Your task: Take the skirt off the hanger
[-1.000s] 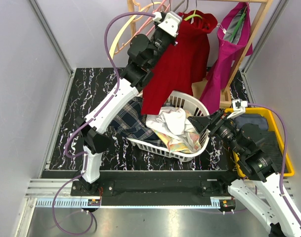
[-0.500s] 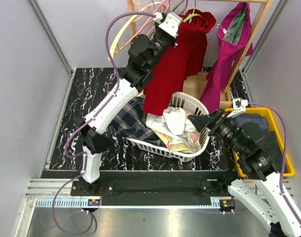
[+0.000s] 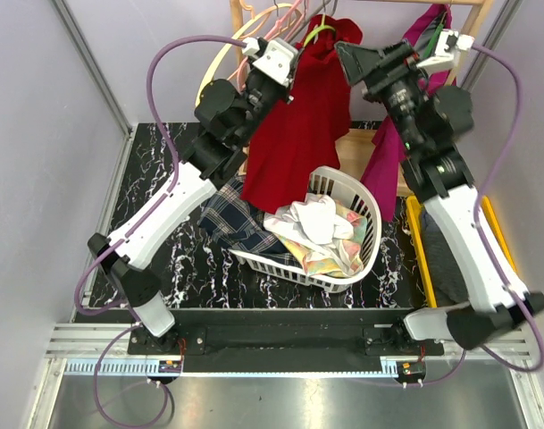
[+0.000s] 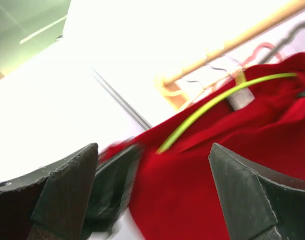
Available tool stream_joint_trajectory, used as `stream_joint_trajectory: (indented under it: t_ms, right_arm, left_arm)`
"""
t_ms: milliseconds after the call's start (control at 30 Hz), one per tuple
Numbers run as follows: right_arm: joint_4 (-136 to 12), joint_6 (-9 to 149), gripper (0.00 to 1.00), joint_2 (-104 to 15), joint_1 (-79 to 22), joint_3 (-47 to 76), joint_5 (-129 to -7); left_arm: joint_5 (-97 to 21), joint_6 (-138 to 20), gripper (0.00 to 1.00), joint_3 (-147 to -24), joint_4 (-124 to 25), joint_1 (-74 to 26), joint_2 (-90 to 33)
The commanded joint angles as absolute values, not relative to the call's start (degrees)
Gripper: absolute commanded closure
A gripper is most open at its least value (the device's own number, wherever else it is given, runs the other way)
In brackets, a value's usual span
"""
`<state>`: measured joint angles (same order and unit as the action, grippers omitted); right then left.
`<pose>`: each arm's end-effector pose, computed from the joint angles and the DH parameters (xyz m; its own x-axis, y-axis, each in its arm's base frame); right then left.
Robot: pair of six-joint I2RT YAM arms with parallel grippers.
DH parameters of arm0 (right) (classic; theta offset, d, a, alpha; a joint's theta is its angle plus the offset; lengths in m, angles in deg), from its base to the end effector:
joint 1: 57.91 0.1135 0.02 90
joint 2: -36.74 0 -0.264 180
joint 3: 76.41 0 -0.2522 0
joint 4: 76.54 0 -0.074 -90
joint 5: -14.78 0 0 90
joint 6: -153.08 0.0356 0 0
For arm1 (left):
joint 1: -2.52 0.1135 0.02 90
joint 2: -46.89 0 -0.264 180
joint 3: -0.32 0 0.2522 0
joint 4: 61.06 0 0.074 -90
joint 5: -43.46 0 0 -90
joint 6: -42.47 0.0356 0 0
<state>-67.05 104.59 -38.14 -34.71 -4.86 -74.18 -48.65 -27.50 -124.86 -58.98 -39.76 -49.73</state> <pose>0.2399 0.1035 0.5525 0.0097 0.7251 -0.6886 -0.5549 0.5768 0.5995 0.2747 -0.2480 0.5452 0.5319 -0.0210 -0.8466 0.4957 0.8182 0.2912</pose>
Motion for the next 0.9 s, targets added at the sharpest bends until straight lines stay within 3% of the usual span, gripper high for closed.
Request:
stream_joint_trajectory:
  t_ms: [0, 167, 367, 533, 867]
  right_arm:
    - [-73.58, 120.32, 0.00, -47.35, -42.16, -8.17, -64.88]
    - [-90.52, 142.83, 0.00, -59.03, -49.90, -6.14, -54.48]
    - [-99.78, 151.92, 0.00, -70.99, -50.35, -16.06, -46.14]
    - [-97.67, 149.92, 0.00, -73.22, -50.53, -22.66, -44.54]
    - [-86.95, 130.52, 0.00, -62.96, -49.65, -23.38, -44.01]
  left_arm:
    - [-48.92, -28.28, 1.00, -122.00, -65.32, -39.93, -44.96]
    - [-48.83, -28.63, 1.00, -120.58, -64.71, -40.01, -44.52]
    - [-49.09, -28.37, 0.95, -120.06, -64.35, -39.93, -44.69]
    - [-49.09, -28.46, 0.96, -119.97, -63.91, -40.02, -44.60]
    - [-49.27, -28.81, 0.96, -119.44, -64.00, -40.02, -44.95]
